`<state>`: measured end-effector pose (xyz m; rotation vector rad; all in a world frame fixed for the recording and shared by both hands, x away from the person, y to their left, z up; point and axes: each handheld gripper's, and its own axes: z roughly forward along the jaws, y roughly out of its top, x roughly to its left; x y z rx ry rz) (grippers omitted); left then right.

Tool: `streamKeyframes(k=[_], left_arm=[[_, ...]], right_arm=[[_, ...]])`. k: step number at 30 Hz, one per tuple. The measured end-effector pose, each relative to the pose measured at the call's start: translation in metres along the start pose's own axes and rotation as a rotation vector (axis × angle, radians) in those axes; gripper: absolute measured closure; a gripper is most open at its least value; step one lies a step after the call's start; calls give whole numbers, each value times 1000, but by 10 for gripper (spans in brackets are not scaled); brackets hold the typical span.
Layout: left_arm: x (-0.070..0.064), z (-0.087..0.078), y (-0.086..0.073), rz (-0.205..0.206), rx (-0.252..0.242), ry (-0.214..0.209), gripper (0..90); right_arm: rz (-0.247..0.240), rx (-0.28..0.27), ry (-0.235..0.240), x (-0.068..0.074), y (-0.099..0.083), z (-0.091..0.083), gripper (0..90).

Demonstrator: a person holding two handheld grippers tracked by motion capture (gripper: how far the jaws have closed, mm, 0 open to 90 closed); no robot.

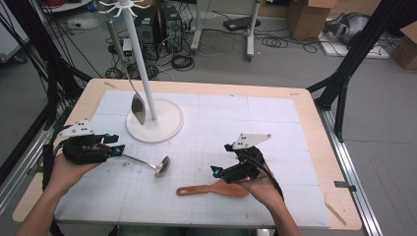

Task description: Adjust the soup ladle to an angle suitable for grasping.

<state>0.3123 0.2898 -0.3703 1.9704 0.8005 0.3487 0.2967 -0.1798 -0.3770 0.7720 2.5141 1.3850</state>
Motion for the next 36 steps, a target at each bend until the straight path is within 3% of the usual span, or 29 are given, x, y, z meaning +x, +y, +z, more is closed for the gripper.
streamKeyframes(k=[19, 24, 36], left_arm=[[48, 3, -17, -75, 41, 119, 843], [60, 0, -23, -108, 38, 135, 888], [88, -8, -37, -129, 55, 197, 895]], right_arm=[[37, -23, -48, -8, -24, -29, 101], [41, -30, -51, -9, -27, -31, 101], [42, -36, -61, -10, -29, -33, 101]])
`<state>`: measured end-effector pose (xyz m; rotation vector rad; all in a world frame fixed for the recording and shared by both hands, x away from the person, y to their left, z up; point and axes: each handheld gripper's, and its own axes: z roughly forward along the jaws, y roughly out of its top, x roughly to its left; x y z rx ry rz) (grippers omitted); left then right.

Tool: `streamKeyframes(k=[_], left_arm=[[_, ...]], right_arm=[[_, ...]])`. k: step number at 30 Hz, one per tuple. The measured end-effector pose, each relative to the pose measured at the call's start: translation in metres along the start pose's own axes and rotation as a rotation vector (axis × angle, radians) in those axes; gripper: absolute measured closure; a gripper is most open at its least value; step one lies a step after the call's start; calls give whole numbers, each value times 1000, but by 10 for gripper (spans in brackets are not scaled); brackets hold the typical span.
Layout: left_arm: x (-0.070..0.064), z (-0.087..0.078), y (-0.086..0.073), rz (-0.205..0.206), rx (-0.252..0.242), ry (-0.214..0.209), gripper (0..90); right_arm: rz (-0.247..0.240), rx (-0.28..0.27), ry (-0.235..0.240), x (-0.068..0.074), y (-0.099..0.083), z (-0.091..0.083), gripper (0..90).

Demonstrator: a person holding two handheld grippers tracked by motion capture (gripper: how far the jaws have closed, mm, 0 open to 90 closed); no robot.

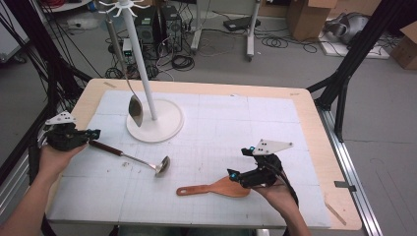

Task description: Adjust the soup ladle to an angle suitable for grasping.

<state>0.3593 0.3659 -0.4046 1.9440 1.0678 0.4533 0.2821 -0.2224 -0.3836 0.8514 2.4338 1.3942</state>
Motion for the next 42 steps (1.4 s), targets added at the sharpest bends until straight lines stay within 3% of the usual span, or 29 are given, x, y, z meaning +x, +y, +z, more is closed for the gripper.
streamKeyframes(k=[3, 11, 24, 28, 31, 42], left_arm=[[6, 1, -3, 9, 25, 13, 895], [17, 5, -7, -11, 54, 41, 895], [26, 6, -14, -37, 94, 78, 895], [28, 6, -20, -45, 102, 90, 896], [30, 4, -24, -65, 80, 102, 895], [34, 5, -28, -64, 103, 112, 895]], right_arm=[[0, 2, 3, 0, 0, 1, 101], [5, 6, 4, 0, -1, 1, 101], [6, -1, 4, 0, -2, -2, 101], [4, -4, 3, -1, -2, -2, 101], [3, -2, 3, -1, -2, -2, 101], [-7, 1, 7, 0, -2, 0, 101]])
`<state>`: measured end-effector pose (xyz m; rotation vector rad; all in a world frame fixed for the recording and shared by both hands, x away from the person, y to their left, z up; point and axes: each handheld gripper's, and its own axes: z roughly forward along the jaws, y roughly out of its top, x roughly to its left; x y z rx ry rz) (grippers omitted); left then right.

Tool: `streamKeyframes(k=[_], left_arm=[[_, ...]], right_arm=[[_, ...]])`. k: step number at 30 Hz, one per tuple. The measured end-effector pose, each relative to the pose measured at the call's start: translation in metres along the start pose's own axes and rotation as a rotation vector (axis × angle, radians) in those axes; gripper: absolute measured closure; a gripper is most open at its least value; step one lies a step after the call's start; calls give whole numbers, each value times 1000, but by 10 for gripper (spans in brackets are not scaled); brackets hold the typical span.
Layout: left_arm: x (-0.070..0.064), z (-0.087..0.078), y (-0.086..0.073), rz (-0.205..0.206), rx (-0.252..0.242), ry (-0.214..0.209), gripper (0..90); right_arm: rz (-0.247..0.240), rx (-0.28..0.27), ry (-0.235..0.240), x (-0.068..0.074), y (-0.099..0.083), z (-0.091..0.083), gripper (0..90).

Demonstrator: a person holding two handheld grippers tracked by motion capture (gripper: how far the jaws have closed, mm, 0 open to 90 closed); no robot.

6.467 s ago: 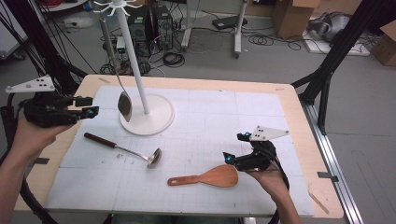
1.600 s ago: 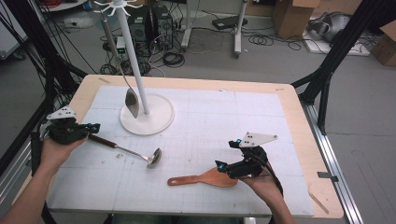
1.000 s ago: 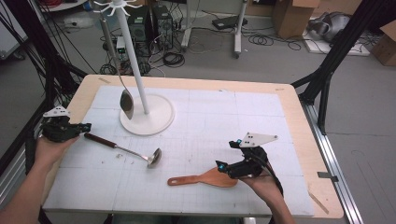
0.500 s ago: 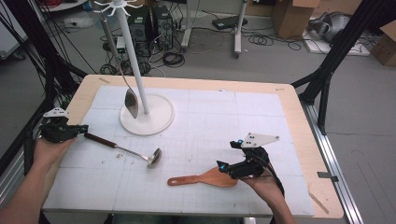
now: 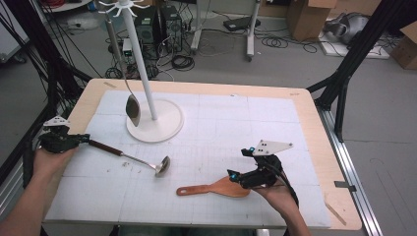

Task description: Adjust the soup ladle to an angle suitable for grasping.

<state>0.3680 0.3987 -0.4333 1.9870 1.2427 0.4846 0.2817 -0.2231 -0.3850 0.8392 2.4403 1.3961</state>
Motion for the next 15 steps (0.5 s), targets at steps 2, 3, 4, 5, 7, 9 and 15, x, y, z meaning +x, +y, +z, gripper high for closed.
streamKeyframes(k=[2, 3, 4, 5, 7, 9, 15], left_arm=[[1, 2, -1, 0, 12, 3, 895], [1, 2, -1, 1, 15, 5, 896], [1, 2, -1, 0, 16, 5, 895], [1, 3, -1, 2, 16, 5, 896], [1, 3, -1, 2, 15, 3, 896], [0, 3, -1, 3, 15, -8, 895], [-4, 3, 0, 19, 10, -32, 896]], right_arm=[[3, 3, 3, 0, 0, 0, 101], [5, 4, 3, 0, 0, 0, 100], [5, 3, 3, 0, 0, 1, 101], [7, 2, 3, 1, 0, 1, 101], [4, 3, 5, 1, 0, 1, 101], [8, 3, 5, 1, 0, 1, 100], [5, 3, 7, 0, 1, 1, 101]])
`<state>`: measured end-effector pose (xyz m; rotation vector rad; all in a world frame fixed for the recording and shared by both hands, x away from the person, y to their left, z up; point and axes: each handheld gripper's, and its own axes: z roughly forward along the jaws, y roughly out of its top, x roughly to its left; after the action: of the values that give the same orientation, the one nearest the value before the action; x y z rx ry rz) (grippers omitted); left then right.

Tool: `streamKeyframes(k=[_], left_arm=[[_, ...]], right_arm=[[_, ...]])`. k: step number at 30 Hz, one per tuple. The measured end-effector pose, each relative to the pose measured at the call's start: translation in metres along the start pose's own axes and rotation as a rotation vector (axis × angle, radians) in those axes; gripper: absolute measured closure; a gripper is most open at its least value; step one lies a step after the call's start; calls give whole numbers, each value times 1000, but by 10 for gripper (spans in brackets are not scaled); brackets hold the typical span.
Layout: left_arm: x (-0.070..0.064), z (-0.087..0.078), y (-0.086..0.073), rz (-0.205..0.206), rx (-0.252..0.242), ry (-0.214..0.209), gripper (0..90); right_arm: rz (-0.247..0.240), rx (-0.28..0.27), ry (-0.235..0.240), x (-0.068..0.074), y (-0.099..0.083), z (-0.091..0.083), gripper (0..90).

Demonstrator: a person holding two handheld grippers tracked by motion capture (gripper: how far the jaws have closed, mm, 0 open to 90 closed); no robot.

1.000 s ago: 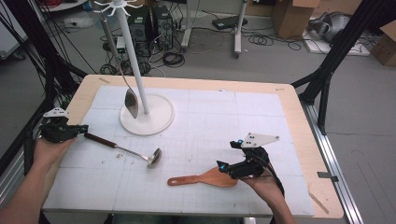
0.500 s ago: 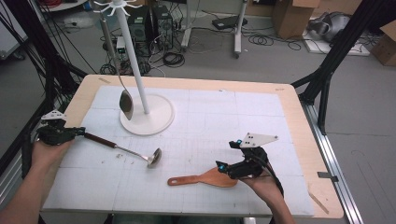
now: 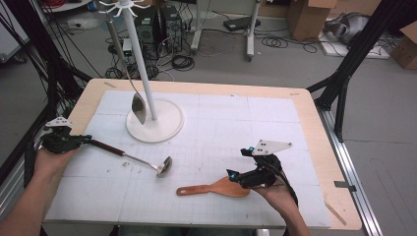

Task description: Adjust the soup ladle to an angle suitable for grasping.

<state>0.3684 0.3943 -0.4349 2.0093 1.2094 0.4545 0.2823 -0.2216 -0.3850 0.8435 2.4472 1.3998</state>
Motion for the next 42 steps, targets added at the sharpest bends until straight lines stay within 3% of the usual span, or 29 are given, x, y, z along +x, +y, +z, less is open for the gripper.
streamKeyframes(k=[23, 42], left_arm=[[2, 9, 4, -3, -17, 8, 896], [-12, 9, 7, 51, -24, -68, 896]], right_arm=[[2, 16, 11, 0, -1, 6, 101], [0, 7, 6, 0, -1, 4, 101]])
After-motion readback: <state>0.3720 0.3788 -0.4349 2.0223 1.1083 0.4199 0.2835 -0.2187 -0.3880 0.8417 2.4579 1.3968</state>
